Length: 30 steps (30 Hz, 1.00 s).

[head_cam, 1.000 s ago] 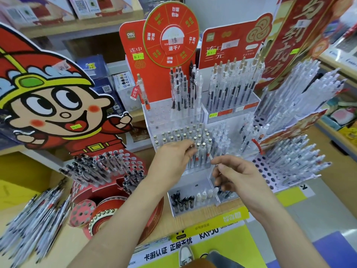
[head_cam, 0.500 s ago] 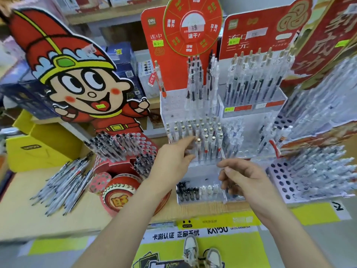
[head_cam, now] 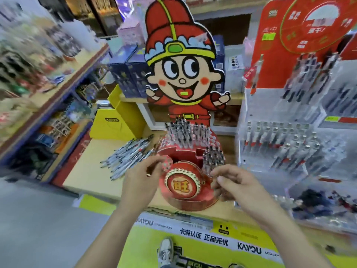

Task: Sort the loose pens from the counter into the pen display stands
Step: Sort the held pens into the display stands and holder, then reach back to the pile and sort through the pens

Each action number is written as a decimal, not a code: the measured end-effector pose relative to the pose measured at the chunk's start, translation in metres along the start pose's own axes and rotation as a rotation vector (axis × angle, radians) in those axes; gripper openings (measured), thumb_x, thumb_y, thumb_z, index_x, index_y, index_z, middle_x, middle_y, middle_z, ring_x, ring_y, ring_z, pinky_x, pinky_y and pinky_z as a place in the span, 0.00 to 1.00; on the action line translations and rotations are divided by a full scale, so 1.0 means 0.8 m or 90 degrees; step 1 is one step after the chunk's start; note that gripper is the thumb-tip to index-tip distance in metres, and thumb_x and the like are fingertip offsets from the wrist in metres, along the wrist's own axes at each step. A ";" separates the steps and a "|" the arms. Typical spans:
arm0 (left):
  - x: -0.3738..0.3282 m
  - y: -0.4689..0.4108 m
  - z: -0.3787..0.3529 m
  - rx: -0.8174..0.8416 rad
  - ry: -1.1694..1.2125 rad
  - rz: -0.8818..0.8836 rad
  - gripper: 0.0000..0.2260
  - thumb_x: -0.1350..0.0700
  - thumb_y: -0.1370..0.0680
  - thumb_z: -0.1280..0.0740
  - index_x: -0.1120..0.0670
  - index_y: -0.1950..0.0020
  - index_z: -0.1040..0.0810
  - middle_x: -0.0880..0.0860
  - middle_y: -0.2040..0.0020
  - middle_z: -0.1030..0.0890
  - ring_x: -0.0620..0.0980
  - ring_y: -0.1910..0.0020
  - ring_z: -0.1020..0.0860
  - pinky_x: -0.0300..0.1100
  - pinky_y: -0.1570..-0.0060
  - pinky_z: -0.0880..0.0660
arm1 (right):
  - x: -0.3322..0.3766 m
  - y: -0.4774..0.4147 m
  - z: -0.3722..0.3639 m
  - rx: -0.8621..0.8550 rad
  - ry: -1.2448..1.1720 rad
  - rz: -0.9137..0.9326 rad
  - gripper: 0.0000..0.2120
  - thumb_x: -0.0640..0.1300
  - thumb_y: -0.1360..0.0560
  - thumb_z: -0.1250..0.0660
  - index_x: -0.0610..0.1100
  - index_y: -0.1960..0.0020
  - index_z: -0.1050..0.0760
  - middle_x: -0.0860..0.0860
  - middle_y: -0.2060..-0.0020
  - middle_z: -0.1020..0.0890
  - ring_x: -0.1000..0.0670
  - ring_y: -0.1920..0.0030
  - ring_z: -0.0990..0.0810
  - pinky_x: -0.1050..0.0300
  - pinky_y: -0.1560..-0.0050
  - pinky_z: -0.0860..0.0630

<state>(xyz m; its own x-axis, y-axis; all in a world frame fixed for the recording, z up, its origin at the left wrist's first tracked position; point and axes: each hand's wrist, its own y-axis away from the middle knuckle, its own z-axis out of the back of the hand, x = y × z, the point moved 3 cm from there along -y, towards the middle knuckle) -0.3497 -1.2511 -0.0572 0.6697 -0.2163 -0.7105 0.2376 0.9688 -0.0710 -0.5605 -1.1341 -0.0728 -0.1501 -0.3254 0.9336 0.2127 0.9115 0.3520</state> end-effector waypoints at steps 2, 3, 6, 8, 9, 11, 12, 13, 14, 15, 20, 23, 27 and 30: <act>0.046 -0.018 0.021 -0.002 -0.051 0.036 0.11 0.56 0.23 0.32 0.38 0.54 0.20 0.40 0.66 0.19 0.43 0.63 0.20 0.44 0.60 0.23 | -0.001 -0.018 -0.048 0.024 0.016 -0.008 0.09 0.32 0.20 0.40 0.42 0.49 0.23 0.43 0.58 0.16 0.51 0.64 0.18 0.62 0.65 0.24; 0.071 -0.029 0.030 0.006 -0.083 0.050 0.08 0.56 0.23 0.33 0.42 0.52 0.19 0.41 0.66 0.20 0.43 0.63 0.21 0.43 0.61 0.25 | -0.002 -0.029 -0.075 0.028 0.017 -0.014 0.10 0.32 0.20 0.40 0.43 0.49 0.22 0.43 0.57 0.16 0.51 0.63 0.17 0.62 0.64 0.23; 0.157 -0.063 0.051 0.052 -0.172 0.060 0.08 0.55 0.23 0.33 0.48 0.46 0.19 0.43 0.61 0.21 0.44 0.64 0.24 0.42 0.63 0.31 | -0.011 -0.069 -0.161 0.025 -0.011 -0.049 0.10 0.33 0.20 0.39 0.45 0.50 0.23 0.50 0.60 0.16 0.50 0.61 0.19 0.62 0.64 0.24; 0.210 -0.086 0.057 0.110 -0.235 0.045 0.11 0.52 0.24 0.33 0.49 0.41 0.21 0.48 0.51 0.20 0.48 0.55 0.23 0.43 0.59 0.28 | -0.027 -0.102 -0.217 0.005 -0.034 -0.093 0.10 0.32 0.21 0.38 0.46 0.46 0.25 0.47 0.54 0.17 0.52 0.61 0.20 0.62 0.64 0.26; 0.232 -0.097 0.055 0.143 -0.272 0.026 0.14 0.50 0.23 0.33 0.49 0.39 0.22 0.50 0.45 0.21 0.51 0.48 0.24 0.44 0.53 0.27 | -0.038 -0.121 -0.242 -0.008 -0.033 -0.110 0.12 0.32 0.21 0.38 0.46 0.43 0.26 0.46 0.49 0.19 0.53 0.58 0.20 0.62 0.62 0.26; 0.268 -0.117 0.046 0.220 -0.336 -0.004 0.20 0.46 0.23 0.35 0.50 0.32 0.28 0.53 0.38 0.27 0.54 0.38 0.30 0.46 0.45 0.28 | -0.059 -0.154 -0.286 -0.043 -0.013 -0.146 0.16 0.33 0.21 0.39 0.47 0.36 0.30 0.48 0.42 0.23 0.53 0.50 0.23 0.56 0.52 0.25; 0.282 -0.125 0.039 0.258 -0.356 -0.008 0.22 0.44 0.22 0.36 0.51 0.30 0.31 0.54 0.36 0.29 0.55 0.35 0.32 0.46 0.43 0.29 | -0.069 -0.170 -0.303 -0.070 0.000 -0.169 0.19 0.33 0.21 0.39 0.45 0.32 0.33 0.48 0.40 0.26 0.52 0.47 0.25 0.53 0.48 0.25; 0.295 -0.131 0.031 0.289 -0.373 -0.015 0.25 0.43 0.23 0.37 0.52 0.29 0.34 0.55 0.35 0.31 0.56 0.34 0.35 0.47 0.41 0.30 | -0.081 -0.185 -0.317 -0.102 0.004 -0.194 0.20 0.34 0.21 0.39 0.44 0.30 0.34 0.48 0.40 0.27 0.51 0.46 0.25 0.52 0.48 0.26; 0.306 -0.136 0.025 0.311 -0.388 -0.027 0.26 0.42 0.23 0.36 0.52 0.29 0.35 0.55 0.34 0.32 0.56 0.33 0.36 0.47 0.41 0.30 | -0.094 -0.200 -0.328 -0.137 0.002 -0.220 0.21 0.34 0.21 0.38 0.42 0.29 0.35 0.47 0.42 0.27 0.50 0.49 0.25 0.53 0.50 0.26; 0.316 -0.141 0.019 0.324 -0.397 -0.039 0.28 0.41 0.24 0.35 0.53 0.29 0.36 0.55 0.34 0.33 0.57 0.32 0.37 0.47 0.41 0.31 | -0.107 -0.214 -0.338 -0.172 0.006 -0.251 0.22 0.35 0.22 0.38 0.41 0.29 0.35 0.46 0.45 0.26 0.49 0.53 0.25 0.54 0.54 0.26; 0.354 -0.152 0.004 0.356 -0.294 -0.054 0.33 0.48 0.27 0.30 0.55 0.26 0.39 0.57 0.33 0.33 0.59 0.35 0.33 0.46 0.42 0.34 | -0.146 -0.262 -0.378 -0.323 0.030 -0.335 0.15 0.43 0.25 0.33 0.38 0.40 0.27 0.43 0.54 0.22 0.43 0.55 0.22 0.51 0.55 0.26; 0.359 -0.159 0.004 0.322 -0.191 -0.025 0.29 0.52 0.28 0.29 0.56 0.29 0.33 0.56 0.36 0.27 0.58 0.40 0.27 0.46 0.55 0.33 | -0.141 -0.290 -0.391 -0.389 -0.008 -0.316 0.07 0.43 0.26 0.31 0.41 0.58 0.27 0.47 0.66 0.25 0.46 0.65 0.26 0.57 0.65 0.32; 0.359 -0.167 0.008 0.294 -0.113 -0.007 0.25 0.56 0.28 0.30 0.51 0.31 0.28 0.54 0.46 0.19 0.55 0.49 0.23 0.42 0.66 0.43 | -0.136 -0.321 -0.396 -0.381 0.010 -0.340 0.12 0.48 0.26 0.28 0.39 0.51 0.23 0.45 0.61 0.21 0.45 0.60 0.23 0.57 0.65 0.31; 0.360 -0.171 0.008 0.309 -0.063 -0.009 0.25 0.56 0.29 0.28 0.49 0.32 0.26 0.51 0.52 0.18 0.51 0.57 0.24 0.37 0.70 0.40 | -0.134 -0.331 -0.391 -0.361 0.048 -0.354 0.15 0.51 0.27 0.27 0.39 0.51 0.24 0.46 0.63 0.21 0.44 0.60 0.22 0.54 0.64 0.28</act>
<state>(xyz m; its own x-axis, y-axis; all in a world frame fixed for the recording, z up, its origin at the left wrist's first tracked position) -0.1847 -1.4464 -0.2478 0.7219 -0.2623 -0.6404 0.5319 0.8023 0.2710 -0.2985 -1.4192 -0.2452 -0.3170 -0.7294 0.6062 0.5882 0.3501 0.7290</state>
